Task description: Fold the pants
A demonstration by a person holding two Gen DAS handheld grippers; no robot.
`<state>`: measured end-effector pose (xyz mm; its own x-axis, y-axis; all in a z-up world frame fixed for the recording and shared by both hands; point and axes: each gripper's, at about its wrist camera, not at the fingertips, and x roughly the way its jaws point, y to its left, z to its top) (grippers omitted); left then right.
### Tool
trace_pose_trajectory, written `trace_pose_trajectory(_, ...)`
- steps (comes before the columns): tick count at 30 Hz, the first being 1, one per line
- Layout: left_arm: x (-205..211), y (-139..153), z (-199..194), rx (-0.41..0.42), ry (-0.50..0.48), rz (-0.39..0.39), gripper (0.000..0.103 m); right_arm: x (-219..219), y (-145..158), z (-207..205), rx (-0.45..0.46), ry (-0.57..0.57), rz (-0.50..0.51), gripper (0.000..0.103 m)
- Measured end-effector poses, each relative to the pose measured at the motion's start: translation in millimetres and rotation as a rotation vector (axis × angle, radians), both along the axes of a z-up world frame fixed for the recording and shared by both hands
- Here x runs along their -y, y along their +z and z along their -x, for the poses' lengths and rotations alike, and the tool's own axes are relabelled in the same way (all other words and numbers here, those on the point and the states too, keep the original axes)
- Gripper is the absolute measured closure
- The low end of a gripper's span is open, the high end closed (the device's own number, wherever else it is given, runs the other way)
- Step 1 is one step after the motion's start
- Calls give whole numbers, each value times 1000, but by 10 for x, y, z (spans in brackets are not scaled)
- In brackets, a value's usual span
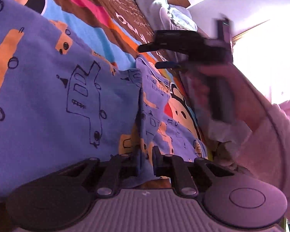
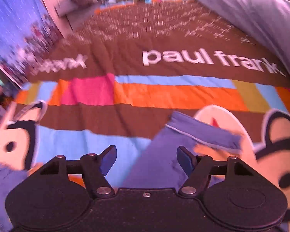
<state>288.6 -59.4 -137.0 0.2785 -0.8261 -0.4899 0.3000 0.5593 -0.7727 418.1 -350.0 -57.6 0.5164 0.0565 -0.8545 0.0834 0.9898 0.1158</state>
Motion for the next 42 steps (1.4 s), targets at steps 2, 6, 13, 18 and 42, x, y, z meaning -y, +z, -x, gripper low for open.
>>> trace_pose_trajectory(2, 0, 3, 11, 4, 0, -2, 90, -191, -169, -237, -39, -5, 178, 28)
trace_pose_trajectory(6, -14, 17, 29, 16, -1, -9, 92, -270, -451, -312, -104, -34, 283, 52)
trace_pose_trajectory(13, 23, 85, 76, 55, 19, -69, 102, -96, -256, -28, -33, -59, 243, 102)
trace_pose_trajectory(18, 185, 403, 273, 240, 26, -199, 103, 269, 294, 456, 144, -132, 142, 102)
trace_pose_trajectory(42, 1297, 923, 262, 239, -172, -355, 45, 1105, -121, 3387, 288, -277, 108, 28)
